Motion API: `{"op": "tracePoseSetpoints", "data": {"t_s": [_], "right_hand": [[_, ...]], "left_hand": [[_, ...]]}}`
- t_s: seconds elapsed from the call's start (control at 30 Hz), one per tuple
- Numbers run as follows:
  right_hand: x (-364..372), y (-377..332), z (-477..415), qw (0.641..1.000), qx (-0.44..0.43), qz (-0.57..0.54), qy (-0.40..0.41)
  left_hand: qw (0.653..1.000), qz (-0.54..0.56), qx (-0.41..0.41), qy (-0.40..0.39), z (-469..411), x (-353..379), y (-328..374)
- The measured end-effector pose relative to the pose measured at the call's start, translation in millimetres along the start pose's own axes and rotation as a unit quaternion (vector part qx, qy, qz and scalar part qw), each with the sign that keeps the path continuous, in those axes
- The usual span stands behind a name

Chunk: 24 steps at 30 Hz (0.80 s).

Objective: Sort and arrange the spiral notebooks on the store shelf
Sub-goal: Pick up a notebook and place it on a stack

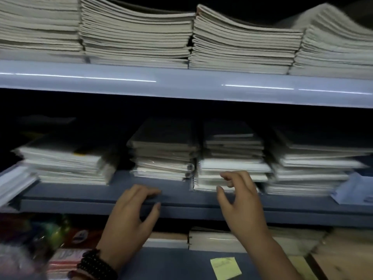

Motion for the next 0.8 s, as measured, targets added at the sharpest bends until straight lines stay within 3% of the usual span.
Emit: {"op": "tracePoseSetpoints", "data": {"t_s": [0.27, 0.37, 0.5, 0.67, 0.8], "right_hand": [[-12, 17, -6, 1.0, -0.011, -0.015, 0.004], [-13, 25, -9, 0.987, 0.068, -0.122, 0.075], [-17, 30, -10, 0.886, 0.247, -0.372, 0.123], [-18, 32, -23, 0.763, 0.338, -0.545, 0.087], [-16, 31, -29, 0.745, 0.338, -0.573, 0.055]], "left_hand": [[0.994, -0.039, 0.097, -0.037, -63, 47, 61], [0.989, -0.086, 0.113, -0.036, -92, 61, 70], [0.985, -0.138, 0.079, -0.066, -111, 77, 68], [0.984, -0.135, 0.064, -0.097, -117, 84, 67], [0.984, -0.139, 0.06, -0.096, -117, 81, 71]]}}
Point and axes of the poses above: each hand's wrist, its own z-axis away from the middle knuckle, its own x-axis out of the palm, y = z × x, the point moved 5 cm from there along -z, towards the middle knuckle, and after that the axes turned 2 degrees about -y, right-handed, at the moved point
